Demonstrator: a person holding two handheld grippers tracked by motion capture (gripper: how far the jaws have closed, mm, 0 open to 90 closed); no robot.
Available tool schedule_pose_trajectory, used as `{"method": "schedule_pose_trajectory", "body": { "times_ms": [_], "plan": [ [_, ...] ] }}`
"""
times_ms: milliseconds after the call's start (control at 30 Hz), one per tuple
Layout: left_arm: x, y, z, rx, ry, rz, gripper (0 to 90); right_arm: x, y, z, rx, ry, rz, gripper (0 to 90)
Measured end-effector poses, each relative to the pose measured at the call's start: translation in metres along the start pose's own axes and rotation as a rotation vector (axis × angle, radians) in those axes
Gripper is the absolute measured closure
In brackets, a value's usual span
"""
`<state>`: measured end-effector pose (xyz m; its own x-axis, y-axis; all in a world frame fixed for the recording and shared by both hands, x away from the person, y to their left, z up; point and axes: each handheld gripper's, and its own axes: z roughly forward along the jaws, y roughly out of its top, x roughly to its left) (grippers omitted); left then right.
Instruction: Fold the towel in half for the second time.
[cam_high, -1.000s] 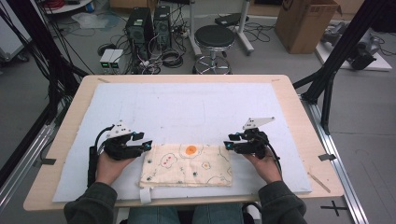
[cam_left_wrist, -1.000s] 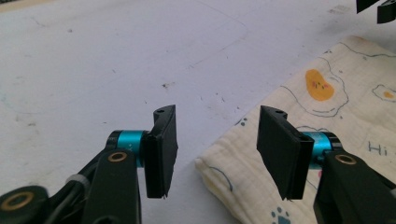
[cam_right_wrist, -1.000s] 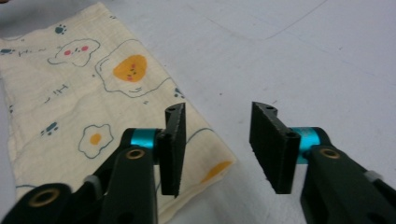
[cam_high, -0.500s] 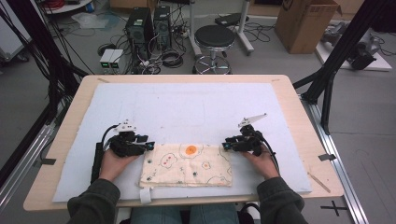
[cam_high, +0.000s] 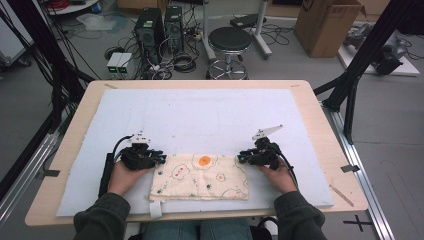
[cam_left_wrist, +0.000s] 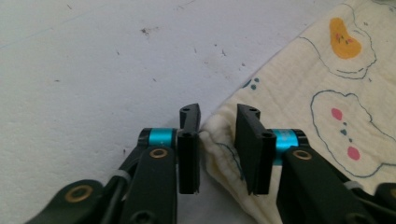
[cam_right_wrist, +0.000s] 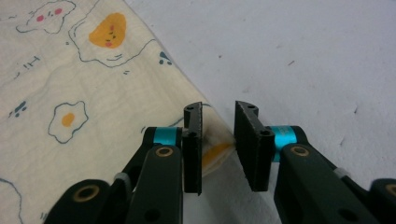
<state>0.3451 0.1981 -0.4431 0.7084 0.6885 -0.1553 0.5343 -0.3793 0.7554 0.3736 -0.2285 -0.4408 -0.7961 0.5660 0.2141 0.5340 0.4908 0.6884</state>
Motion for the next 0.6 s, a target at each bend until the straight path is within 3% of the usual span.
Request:
{"method": "schedule_pose_trajectory", "body": {
  "times_ms": [133,333,600],
  "plan": [
    [-0.0035,-0.0004,-0.0002,0.006,-0.004,0.027,82.3,0.0019,-0.0008,0.0001,0.003,0.009,0.006,81.9],
    [-0.0045,-0.0005,-0.0020,-0.002,-0.004,0.031,84.4,-0.0001,-0.0030,-0.0017,-0.013,0.027,0.033,84.6],
    [-0.0044,0.0011,-0.0064,-0.036,0.021,0.042,84.7,-0.0005,-0.0003,-0.0042,-0.029,0.017,0.023,85.1]
  ]
}}
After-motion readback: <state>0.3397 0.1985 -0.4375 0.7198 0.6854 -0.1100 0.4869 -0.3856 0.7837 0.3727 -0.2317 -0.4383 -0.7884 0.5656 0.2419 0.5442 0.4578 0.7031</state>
